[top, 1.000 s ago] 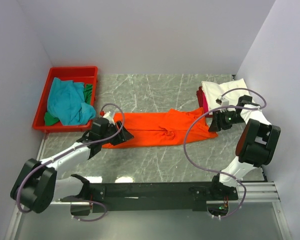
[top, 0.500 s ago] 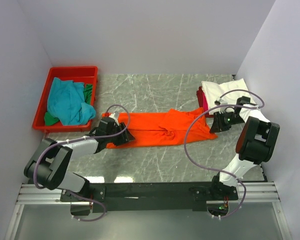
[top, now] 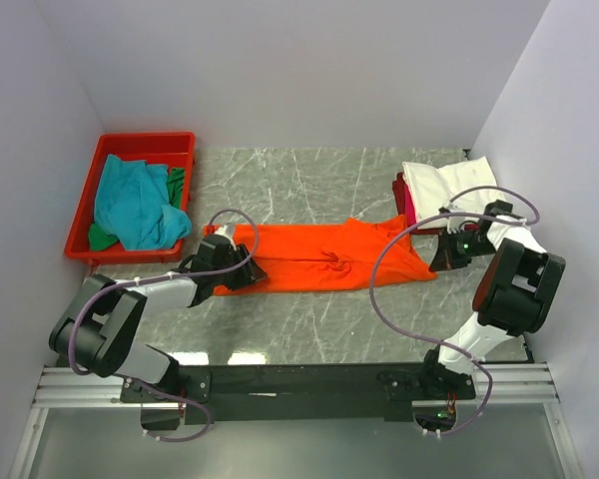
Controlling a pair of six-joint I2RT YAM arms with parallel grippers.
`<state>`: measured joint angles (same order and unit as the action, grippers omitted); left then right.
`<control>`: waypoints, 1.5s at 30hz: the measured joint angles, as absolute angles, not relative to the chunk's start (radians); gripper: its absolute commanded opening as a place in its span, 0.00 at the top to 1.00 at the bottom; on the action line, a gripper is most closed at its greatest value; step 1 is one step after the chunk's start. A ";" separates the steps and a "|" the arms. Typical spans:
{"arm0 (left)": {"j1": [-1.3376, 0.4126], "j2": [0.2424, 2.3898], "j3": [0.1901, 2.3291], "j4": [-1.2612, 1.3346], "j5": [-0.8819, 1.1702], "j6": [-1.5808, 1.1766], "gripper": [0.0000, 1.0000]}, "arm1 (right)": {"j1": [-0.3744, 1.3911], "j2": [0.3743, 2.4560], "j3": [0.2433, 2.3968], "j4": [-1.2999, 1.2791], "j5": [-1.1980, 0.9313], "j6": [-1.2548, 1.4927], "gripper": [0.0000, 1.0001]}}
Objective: Fold and stack the t-shirts
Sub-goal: Fold the tshirt
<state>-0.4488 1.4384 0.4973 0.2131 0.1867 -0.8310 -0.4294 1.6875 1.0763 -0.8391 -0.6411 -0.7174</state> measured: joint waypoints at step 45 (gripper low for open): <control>-0.448 0.516 0.804 -0.354 -0.133 -0.561 0.33 | 0.797 1.451 1.069 -0.545 -0.473 -0.865 0.14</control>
<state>-0.4484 0.5159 0.8043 -0.3538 -0.1329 -0.5606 0.7975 1.4513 1.0691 -0.5446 -0.4728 -0.8646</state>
